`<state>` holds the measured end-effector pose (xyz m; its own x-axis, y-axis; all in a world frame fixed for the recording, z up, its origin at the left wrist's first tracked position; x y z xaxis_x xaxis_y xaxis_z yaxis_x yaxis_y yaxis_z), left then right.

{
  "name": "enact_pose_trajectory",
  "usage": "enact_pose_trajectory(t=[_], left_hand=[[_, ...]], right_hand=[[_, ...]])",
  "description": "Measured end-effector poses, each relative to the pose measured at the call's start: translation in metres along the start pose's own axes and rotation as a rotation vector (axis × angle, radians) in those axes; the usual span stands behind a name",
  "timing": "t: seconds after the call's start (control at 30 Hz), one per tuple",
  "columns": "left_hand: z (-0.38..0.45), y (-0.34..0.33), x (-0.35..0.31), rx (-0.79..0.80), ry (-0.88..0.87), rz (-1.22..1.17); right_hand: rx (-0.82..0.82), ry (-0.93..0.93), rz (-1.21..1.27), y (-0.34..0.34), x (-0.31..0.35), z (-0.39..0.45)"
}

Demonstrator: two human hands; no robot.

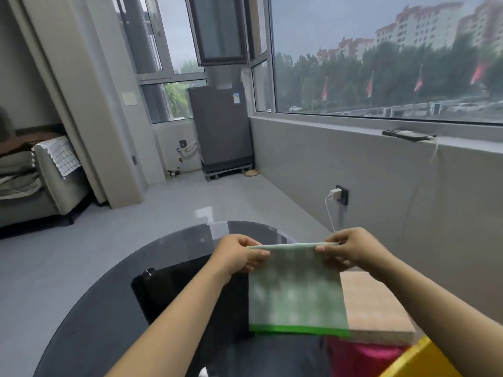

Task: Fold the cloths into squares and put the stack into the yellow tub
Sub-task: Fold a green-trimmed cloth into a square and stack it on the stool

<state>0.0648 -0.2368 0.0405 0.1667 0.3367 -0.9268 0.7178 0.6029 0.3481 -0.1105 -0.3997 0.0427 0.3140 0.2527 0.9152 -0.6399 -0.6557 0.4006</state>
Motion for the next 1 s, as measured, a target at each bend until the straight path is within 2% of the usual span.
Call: enact_pose_trajectory(t=[0.17,0.3,0.4,0.57,0.67,0.87,1.0], left_hand=[[0.016,-0.059,-0.044,0.040,-0.096,-0.152],[0.030,-0.111,-0.064,-0.043,-0.169,-0.160],[0.050,-0.153,-0.062,-0.102,-0.192,-0.180],[0.074,-0.219,-0.038,-0.157,-0.136,-0.202],[0.080,-0.251,-0.018,-0.173,-0.118,-0.221],[0.093,-0.288,0.068,-0.290,0.046,-0.287],[0.090,-0.291,0.109,-0.360,0.034,-0.284]], right_hand=[[-0.097,0.029,0.081,0.076,-0.004,-0.002],[-0.287,0.032,0.041,0.134,-0.031,0.000],[-0.398,0.038,0.017,0.163,-0.057,0.002],[-0.520,-0.016,0.033,0.193,-0.119,0.009],[-0.547,-0.072,0.052,0.197,-0.161,0.015],[-0.520,-0.142,0.043,0.168,-0.230,0.033],[-0.483,-0.152,0.013,0.135,-0.271,0.040]])
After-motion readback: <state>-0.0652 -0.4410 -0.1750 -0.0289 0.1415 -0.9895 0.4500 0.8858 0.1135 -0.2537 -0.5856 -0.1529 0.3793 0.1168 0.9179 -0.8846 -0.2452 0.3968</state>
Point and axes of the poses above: each hand's wrist, its own z-axis towards the middle knuckle, its own y-axis out of the back of the hand, x = y × z, the point moved 10 cm from there along z, towards the middle knuckle, and after that the axes turned 1 degree about -z, right-handed, at the moved point
